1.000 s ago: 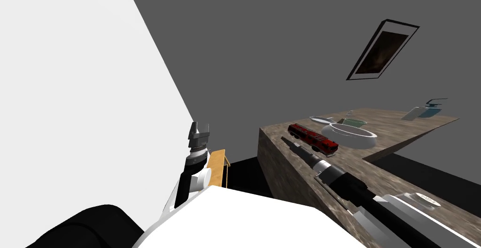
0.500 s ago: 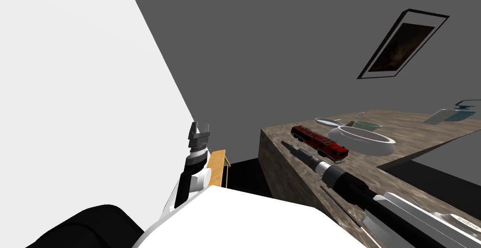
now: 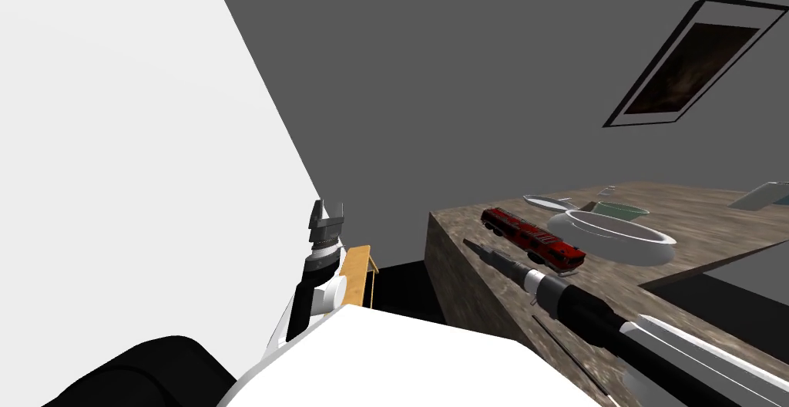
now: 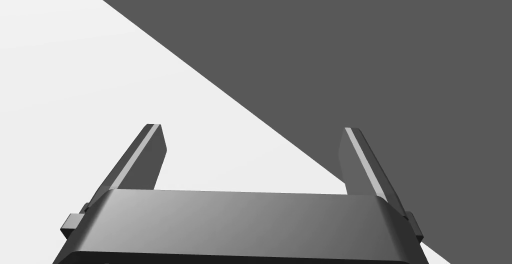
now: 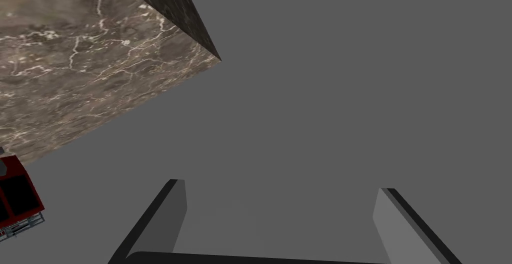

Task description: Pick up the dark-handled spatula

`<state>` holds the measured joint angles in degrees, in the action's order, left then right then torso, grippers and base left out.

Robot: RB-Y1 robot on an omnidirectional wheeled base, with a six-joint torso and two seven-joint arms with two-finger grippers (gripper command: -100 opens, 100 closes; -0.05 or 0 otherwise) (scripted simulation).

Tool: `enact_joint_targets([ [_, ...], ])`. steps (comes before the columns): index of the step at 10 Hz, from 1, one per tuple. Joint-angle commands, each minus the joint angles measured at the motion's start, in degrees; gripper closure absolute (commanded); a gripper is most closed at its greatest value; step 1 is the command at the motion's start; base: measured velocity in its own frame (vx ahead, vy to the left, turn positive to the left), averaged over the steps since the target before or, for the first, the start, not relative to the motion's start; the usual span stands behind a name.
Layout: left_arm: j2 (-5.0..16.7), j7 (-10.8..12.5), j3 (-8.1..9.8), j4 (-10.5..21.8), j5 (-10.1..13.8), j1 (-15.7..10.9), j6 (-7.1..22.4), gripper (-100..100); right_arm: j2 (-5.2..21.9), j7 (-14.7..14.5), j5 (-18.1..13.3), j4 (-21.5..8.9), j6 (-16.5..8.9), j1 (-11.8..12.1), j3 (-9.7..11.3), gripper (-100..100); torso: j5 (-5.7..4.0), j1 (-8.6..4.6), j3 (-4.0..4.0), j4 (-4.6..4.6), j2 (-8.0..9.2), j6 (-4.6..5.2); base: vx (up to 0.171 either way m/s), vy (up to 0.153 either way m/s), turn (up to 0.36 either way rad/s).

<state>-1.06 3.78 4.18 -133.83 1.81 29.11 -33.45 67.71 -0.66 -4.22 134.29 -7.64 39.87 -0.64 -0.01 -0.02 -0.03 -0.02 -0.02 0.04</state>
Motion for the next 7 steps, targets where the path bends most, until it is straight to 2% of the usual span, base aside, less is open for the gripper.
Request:
enact_joint_targets([
  [1,0.0,0.0,0.0,0.0,0.0,0.0,0.0,0,2.9,0.6,-0.4,-0.2,-1.8,1.1,0.9,-100,0.0,0.0,0.0,0.0,0.0,0.0,0.013,-0.042,0.083],
  [4,0.0,0.0,0.0,0.0,0.0,0.0,0.0,0,8.3,1.2,-0.6,-0.6,-3.0,2.3,1.6,-100,-0.01,-0.03,0.04,0.01,0.07,-0.01,0.001,-0.036,0.06],
  [7,0.0,0.0,0.0,0.0,0.0,0.0,0.0,0,13.7,2.6,-1.1,-1.2,-5.0,4.6,3.1,-100,-0.01,-0.02,0.07,0.03,0.11,0.01,-0.013,-0.038,0.066],
])
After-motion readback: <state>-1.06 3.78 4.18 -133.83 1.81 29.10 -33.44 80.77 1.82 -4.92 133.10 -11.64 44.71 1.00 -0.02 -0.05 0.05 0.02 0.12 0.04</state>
